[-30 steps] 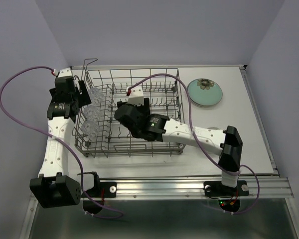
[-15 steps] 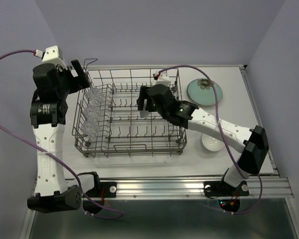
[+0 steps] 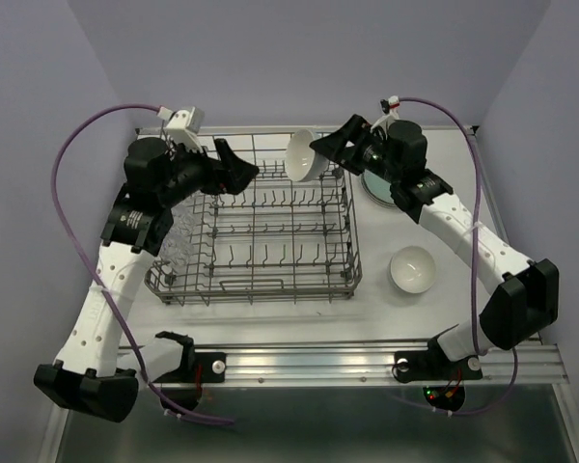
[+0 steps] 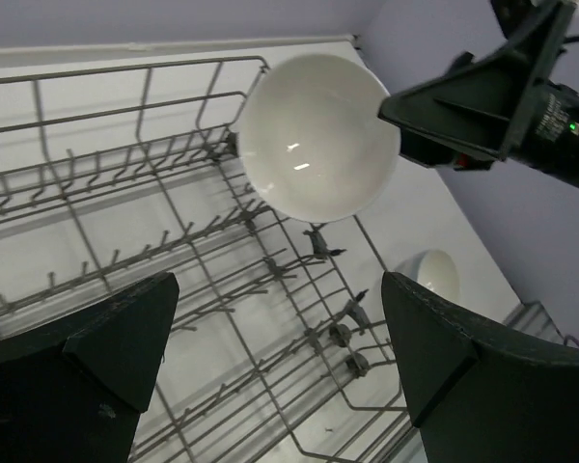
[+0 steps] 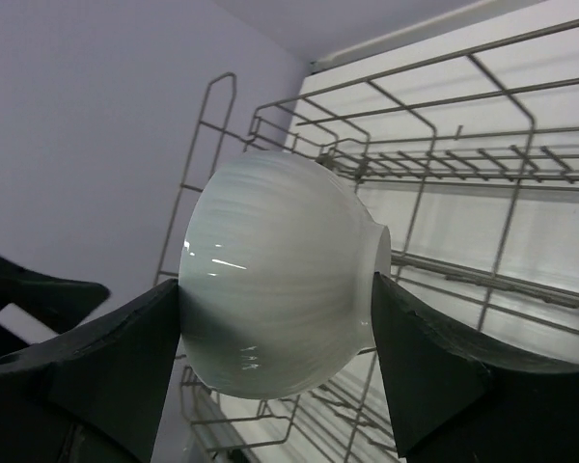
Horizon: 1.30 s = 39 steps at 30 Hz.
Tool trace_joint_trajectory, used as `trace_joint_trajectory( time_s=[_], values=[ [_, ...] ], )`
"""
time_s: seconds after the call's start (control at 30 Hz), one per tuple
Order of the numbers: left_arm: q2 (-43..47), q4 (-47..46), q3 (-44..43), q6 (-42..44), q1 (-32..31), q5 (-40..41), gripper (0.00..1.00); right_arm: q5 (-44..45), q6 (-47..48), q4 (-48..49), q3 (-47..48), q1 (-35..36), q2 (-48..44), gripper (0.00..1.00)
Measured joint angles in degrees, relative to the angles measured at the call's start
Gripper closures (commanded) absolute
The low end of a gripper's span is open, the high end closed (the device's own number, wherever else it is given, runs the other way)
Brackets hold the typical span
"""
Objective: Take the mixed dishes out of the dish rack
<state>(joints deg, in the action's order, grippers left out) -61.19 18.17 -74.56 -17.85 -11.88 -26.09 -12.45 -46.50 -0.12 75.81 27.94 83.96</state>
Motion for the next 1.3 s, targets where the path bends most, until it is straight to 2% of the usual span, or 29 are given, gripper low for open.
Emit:
trace_joint_trajectory(
  time_s=[0.2,0.5,0.53,0.57,0.6,0.63,0.7,0.73,0.8,0.83,0.87,0.9,1.0,1.03,1.1,1.13,1.3],
  values=[
    [-4.1,-6.0,1.4,-1.9,-7.1,-0.8,0.01,-15.3,-7.5,8.9,-1.8,-2.4,0.5,0.99],
    [-12.8,-7.2,1.4,-3.7,-8.4,1.2,0.03,-22.3,-11.5,14.4,-3.7,-2.0,-1.2,0.99],
    [-12.9,-7.2,1.4,-3.7,-8.4,1.3,0.07,-22.5,-11.6,14.7,-3.7,-2.0,-1.3,0.99],
    [-12.9,-7.3,1.4,-3.9,-8.5,1.5,0.17,-22.9,-12.1,15.3,-3.7,-2.0,-1.4,0.99],
    [-12.8,-7.7,1.4,-4.1,-8.6,1.5,0.22,-23.2,-12.4,15.9,-3.7,-2.0,-1.6,0.99],
    [-12.8,-8.3,1.4,-4.4,-8.7,1.5,0.33,-23.5,-12.9,16.5,-3.8,-2.0,-1.7,0.99],
    [-12.8,-9.2,1.4,-5.0,-9.0,1.3,0.4,-24.0,-13.7,18.2,-4.4,-2.0,-2.0,0.99],
    [-12.8,-9.8,1.4,-5.4,-9.2,1.0,0.55,-24.4,-14.2,18.9,-4.7,-2.0,-2.1,0.99],
    [-12.8,-10.9,1.4,-5.9,-9.9,0.6,0.71,-24.9,-14.9,20.1,-5.3,-2.0,-2.1,0.99],
    [-12.8,-12.0,1.4,-6.2,-10.5,0.3,0.94,-25.1,-15.5,20.4,-5.7,-2.0,-2.1,0.99],
    [-12.8,-12.5,1.4,-6.6,-11.2,0.2,1.0,-25.4,-15.9,21.0,-6.1,-2.0,-2.1,0.99],
    [-12.8,-12.5,1.4,-6.9,-11.7,1.3,1.0,-25.7,-16.2,21.5,-6.5,-2.0,-2.1,0.99],
    [-12.8,-12.5,1.4,-7.5,-12.2,2.5,1.0,-25.9,-16.2,22.6,-7.0,-2.4,-2.1,0.52],
    [-12.8,-12.4,1.4,-7.9,-12.2,2.6,1.0,-25.9,-16.5,22.9,-7.1,-2.4,-2.2,0.33],
    [-12.5,-12.3,1.4,-8.3,-12.4,3.0,1.0,-25.6,-16.7,22.9,-7.2,-2.5,-2.3,0.08],
    [-12.3,-12.2,1.4,-8.5,-12.5,3.3,1.0,-25.2,-16.6,22.8,-7.2,-2.5,-2.4,0.0],
    [-10.5,-10.3,1.3,-8.7,-13.6,5.1,1.0,-17.7,-12.1,15.8,-7.1,-2.4,-6.4,0.0]
  ],
)
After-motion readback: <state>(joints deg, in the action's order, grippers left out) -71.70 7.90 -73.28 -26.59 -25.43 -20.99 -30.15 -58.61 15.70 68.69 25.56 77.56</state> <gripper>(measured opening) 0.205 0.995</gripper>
